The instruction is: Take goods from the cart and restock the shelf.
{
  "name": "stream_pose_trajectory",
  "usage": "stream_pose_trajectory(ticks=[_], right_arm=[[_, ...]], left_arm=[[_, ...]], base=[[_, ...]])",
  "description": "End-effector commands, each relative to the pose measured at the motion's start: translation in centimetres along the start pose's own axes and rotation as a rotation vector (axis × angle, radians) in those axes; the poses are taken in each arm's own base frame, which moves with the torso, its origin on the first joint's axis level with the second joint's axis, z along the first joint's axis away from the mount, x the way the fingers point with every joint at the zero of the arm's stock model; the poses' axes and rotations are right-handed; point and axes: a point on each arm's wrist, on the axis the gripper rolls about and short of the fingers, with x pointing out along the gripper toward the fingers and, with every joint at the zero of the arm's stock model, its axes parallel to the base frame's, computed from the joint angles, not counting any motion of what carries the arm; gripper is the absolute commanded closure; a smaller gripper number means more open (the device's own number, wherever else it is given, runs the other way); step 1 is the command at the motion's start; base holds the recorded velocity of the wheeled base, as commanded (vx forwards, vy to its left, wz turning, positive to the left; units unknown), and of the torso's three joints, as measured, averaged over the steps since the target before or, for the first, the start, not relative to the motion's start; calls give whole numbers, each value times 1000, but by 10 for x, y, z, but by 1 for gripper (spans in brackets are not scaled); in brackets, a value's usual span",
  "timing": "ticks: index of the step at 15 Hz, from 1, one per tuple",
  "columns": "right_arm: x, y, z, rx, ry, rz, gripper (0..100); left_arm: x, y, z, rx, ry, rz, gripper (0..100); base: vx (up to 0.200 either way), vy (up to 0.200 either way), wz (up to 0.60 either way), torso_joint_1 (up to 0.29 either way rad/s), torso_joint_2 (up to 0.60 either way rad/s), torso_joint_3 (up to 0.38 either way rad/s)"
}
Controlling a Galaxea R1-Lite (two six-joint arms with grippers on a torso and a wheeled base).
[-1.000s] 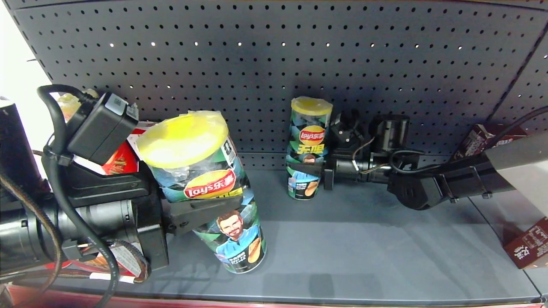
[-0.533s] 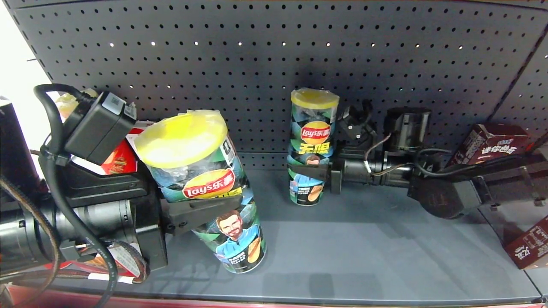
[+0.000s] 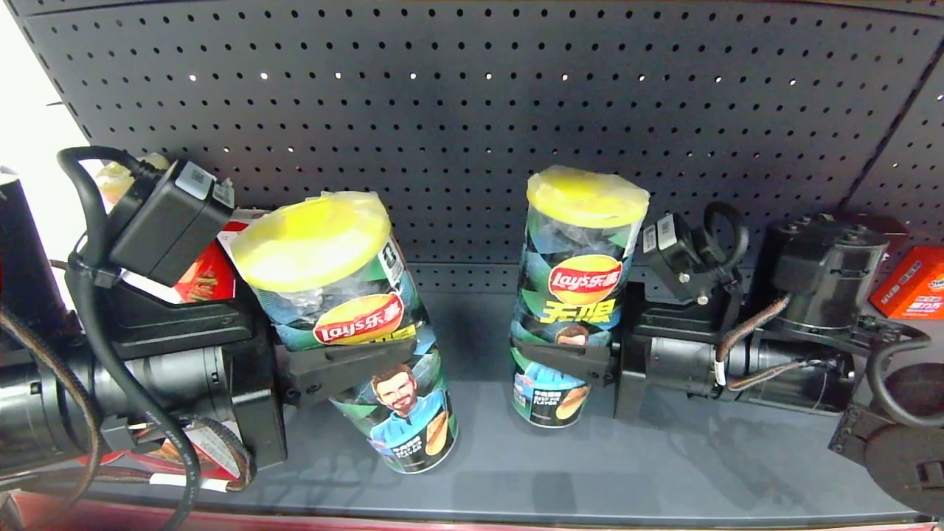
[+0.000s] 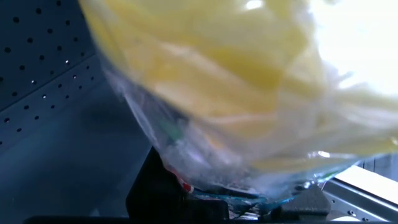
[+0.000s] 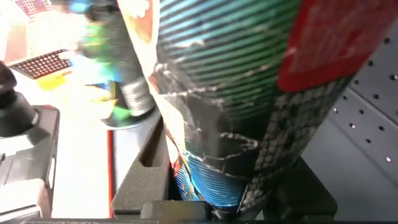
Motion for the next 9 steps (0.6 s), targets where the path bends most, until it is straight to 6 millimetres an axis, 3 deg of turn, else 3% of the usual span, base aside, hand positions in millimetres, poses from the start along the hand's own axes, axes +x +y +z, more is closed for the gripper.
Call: stream_pose_trajectory(ticks=[1, 6, 9], right_arm=[[-6, 12, -10, 12, 17, 19, 100], [1, 8, -38, 14, 24, 7, 100], [3, 8, -41, 18, 31, 9, 100]], left_arm=[[0, 0, 1, 2, -4, 1, 100], [0, 0, 0, -2, 0, 4, 100], [0, 1, 0, -3, 2, 5, 100]], base=[[0, 0, 0, 0, 0, 0], [0, 0, 0, 0, 0, 0], [0, 0, 0, 0, 0, 0]])
